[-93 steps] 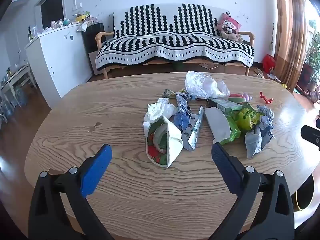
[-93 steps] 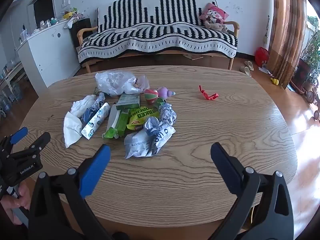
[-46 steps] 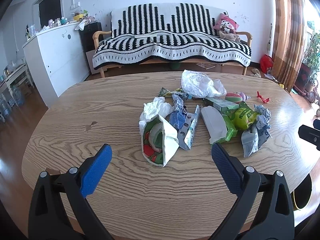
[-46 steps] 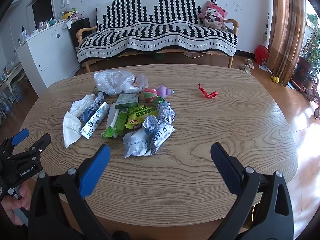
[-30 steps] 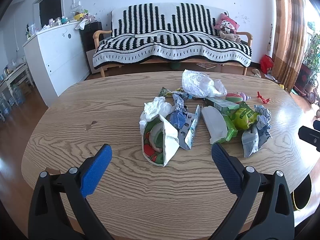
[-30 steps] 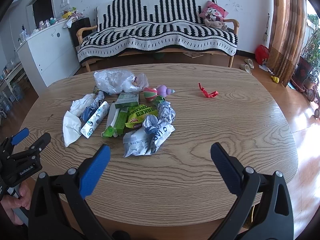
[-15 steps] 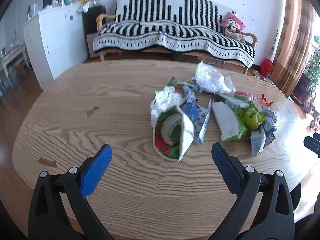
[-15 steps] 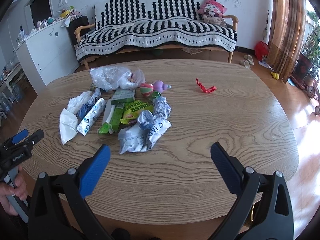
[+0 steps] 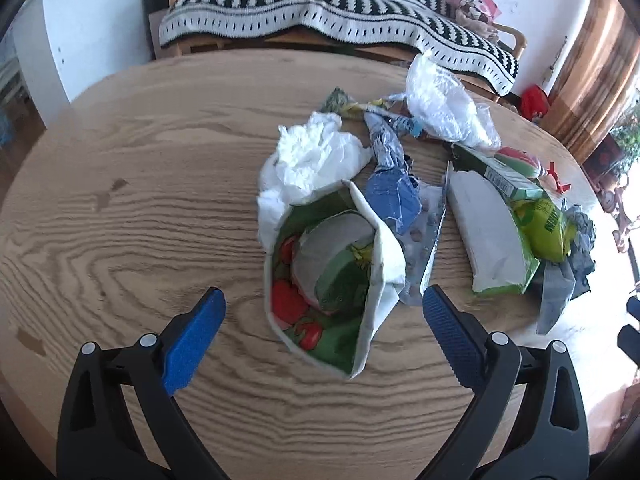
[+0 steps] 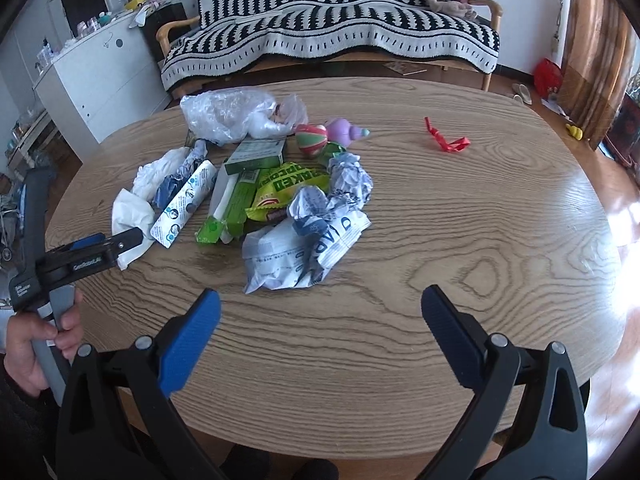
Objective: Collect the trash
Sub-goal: 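Grasp the white paper bag with the left tool while the right tool grasps the foil wrapper, then carry both items to the black bin and open both tools to drop them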
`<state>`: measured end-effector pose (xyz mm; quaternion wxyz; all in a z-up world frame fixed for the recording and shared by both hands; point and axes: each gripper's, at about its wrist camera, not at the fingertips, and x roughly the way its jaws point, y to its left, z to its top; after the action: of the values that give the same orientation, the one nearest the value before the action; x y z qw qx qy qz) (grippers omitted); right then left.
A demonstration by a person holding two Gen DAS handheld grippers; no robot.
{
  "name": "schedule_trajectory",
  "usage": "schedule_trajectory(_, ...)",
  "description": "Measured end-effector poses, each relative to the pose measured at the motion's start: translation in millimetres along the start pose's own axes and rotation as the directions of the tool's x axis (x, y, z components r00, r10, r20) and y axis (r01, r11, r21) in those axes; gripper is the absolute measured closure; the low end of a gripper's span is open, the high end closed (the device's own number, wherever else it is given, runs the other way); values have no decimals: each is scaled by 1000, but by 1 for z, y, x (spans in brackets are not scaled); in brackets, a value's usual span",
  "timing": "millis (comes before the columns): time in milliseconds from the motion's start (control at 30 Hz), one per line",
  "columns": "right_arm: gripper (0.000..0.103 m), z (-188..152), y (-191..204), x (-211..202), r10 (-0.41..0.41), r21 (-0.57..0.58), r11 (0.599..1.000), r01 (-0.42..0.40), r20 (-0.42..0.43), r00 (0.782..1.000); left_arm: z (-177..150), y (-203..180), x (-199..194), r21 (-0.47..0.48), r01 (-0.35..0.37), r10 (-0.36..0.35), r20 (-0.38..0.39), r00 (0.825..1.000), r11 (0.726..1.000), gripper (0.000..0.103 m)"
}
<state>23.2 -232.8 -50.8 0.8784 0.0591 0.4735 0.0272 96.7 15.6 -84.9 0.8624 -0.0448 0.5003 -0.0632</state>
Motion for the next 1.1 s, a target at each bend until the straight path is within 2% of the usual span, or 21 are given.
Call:
schedule_trajectory(33,6,1,0,2,8,6,1000,-8,-5,1000,1,-1,2,-1,-11,11,2,1000,1000,14)
schedule_trajectory(67,6,3,-1,5,19,13,1000,-19,-8,1000,0,-2,3,5,-29,29,9,1000,1000,27)
schedule_trajectory(100,6,4,-1,7,25,18,1000,-25,-8,1000,0,-3,2,15,-39,39,12,999,999,35)
schedule_trajectory(200,6,7,-3,12,32,32,999,-32,-13,999,-3,9,-16,-16,-23,23,47,999,1000,47)
schedule_trajectory(433,6,9,4,44,62,72,996,-57,-68,996,-14,33,-69,-29,-27,32,165,986,999,49)
schedule_trajectory(633,6,14,4,76,52,103,994,-44,-79,996,-13,22,-77,31,10,-15,186,982,999,49)
schedule_trajectory(700,22,15,1,81,63,105,993,-55,-77,995,-12,13,-74,59,27,-37,180,983,998,48)
schedule_trajectory(733,38,15,-1,80,73,110,992,-65,-76,994,-11,7,-72,77,40,-53,173,984,996,49)
schedule_trajectory(767,42,14,-1,77,68,108,992,-60,-72,995,-11,2,-70,91,47,-62,166,984,995,49)
schedule_trajectory(867,52,6,-3,62,90,89,992,-84,-64,994,-7,-17,-65,115,89,-105,145,984,989,48)
schedule_trajectory(1000,57,-12,-9,33,99,83,992,-94,-50,994,-5,-51,-63,161,141,-161,120,980,977,48)
schedule_trajectory(1100,58,-30,-18,8,60,78,995,-59,-10,998,-8,-81,-68,204,168,-195,120,973,964,48)
